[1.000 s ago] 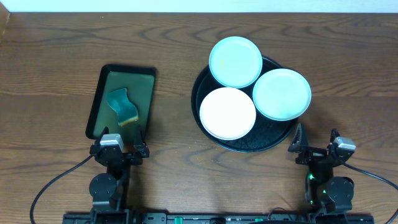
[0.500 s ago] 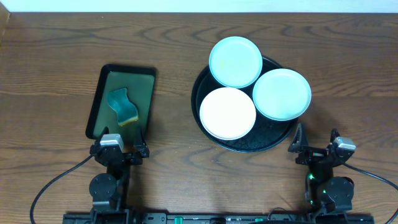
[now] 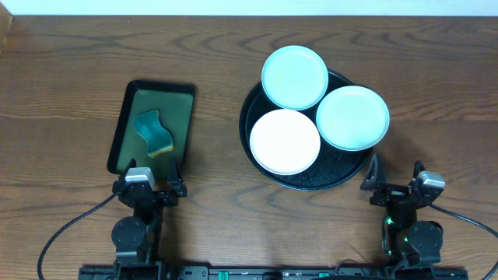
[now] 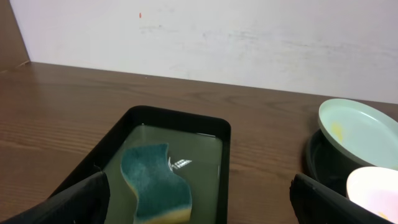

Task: Clean dirty plates on tray and stack at the side

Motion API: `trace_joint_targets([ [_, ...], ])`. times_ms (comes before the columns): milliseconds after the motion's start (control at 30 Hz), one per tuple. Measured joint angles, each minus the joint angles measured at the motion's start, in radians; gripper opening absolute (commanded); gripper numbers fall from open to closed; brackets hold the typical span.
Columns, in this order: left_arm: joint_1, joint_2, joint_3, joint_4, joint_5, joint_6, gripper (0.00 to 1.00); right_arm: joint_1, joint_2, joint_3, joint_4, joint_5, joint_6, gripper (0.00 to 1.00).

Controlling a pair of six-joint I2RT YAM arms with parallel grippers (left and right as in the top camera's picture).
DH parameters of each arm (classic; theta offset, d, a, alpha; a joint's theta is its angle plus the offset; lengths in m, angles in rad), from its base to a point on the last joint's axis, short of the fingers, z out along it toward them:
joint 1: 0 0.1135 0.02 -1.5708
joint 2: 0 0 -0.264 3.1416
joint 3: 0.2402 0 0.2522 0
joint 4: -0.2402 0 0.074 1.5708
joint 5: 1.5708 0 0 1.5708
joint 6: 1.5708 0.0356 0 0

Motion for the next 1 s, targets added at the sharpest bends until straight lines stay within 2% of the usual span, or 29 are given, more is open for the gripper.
trace_joint_targets([
  [433, 0.0, 0.0, 0.0, 0.012, 0.019, -0.013, 0.93, 0.0, 0.0, 0.0, 0.0, 0.0, 0.0, 0.99],
  [500, 0.0, 0.0, 0.0, 0.021, 0.077, -0.056, 0.93, 0.0, 0.0, 0.0, 0.0, 0.0, 0.0, 0.99],
  [633, 0.001, 0.0, -0.003, 0.072, 0.288, -0.21, 0.93, 0.0, 0.0, 0.0, 0.0, 0.0, 0.0, 0.99],
  [733, 0.001, 0.001, -0.007, 0.199, 0.401, -0.317, 0.93, 0.0, 0.0, 0.0, 0.0, 0.0, 0.0, 0.99],
  [833, 0.001, 0.0, -0.006, 0.435, 0.45, -0.378, 0.93, 0.0, 0.0, 0.0, 0.0, -0.001, 0.0, 0.99],
  [933, 0.001, 0.0, -0.006, 0.639, 0.451, -0.438, 0.93, 0.0, 0.0, 0.0, 0.0, 0.0, 0.0, 0.99],
  [1000, 0.001, 0.0, -0.002, 0.677, 0.422, -0.471, 0.93, 0.0, 0.0, 0.0, 0.0, 0.0, 0.0, 0.99],
])
